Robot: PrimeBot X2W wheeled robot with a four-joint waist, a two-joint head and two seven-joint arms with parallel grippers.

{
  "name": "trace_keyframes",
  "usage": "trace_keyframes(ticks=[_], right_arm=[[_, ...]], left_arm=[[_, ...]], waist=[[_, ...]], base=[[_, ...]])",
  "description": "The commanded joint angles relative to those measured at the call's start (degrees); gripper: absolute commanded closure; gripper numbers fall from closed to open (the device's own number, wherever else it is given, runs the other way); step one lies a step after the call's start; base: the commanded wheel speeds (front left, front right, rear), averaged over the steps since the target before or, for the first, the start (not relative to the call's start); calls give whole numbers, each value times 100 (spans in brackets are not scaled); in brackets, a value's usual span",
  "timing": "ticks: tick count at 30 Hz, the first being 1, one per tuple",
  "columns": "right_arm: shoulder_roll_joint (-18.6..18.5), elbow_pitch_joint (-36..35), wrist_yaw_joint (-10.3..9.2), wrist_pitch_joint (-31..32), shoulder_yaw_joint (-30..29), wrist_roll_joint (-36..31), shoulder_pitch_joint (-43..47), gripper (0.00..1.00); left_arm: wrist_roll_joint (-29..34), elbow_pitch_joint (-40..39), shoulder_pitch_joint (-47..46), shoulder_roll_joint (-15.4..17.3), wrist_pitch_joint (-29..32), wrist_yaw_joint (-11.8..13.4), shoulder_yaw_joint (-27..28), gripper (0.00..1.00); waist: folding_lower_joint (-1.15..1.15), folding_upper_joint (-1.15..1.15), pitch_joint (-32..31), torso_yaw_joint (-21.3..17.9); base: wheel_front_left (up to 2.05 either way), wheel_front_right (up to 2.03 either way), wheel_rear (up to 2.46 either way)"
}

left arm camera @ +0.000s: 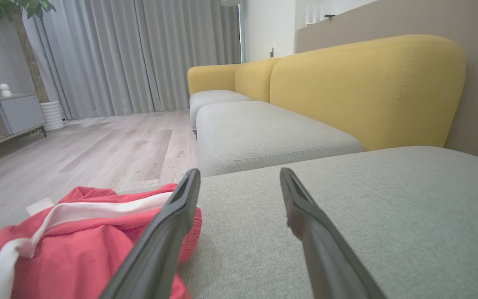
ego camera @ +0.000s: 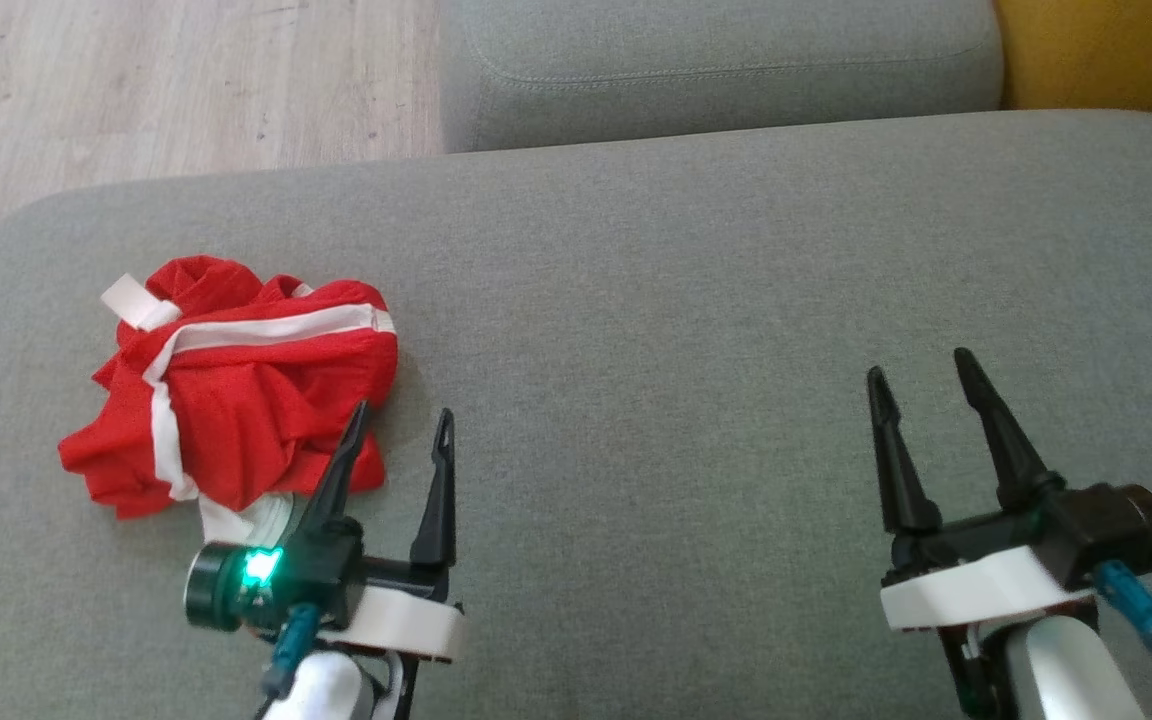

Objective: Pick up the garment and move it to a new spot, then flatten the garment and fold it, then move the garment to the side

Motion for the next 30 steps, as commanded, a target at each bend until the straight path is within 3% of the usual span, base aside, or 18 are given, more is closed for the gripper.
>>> trace_keyframes(ticks=[1, 10, 15, 30], right_arm=[[-48, -229, -4, -84, 99, 53, -215, 0], [-51, 150, -4, -199, -47, 813, -76, 0], [-51, 473, -4, -199, -55, 922, -61, 0], [-51, 654, -4, -199, 41, 1021, -111, 0]], left_arm=[[7, -182, -102, -13, -81, -21, 245, 0], [-380, -30, 152, -343, -194, -406, 793, 0], [-435, 125, 236, -431, -194, -558, 1003, 0], [-203, 280, 234, -539, -194, -730, 1222, 0]], waist=[[0, 0, 1, 3], [0, 0, -9, 19], [0, 0, -25, 1], [0, 0, -92, 293]], base=[[0, 0, 0], [0, 0, 0], [0, 0, 0], [0, 0, 0]])
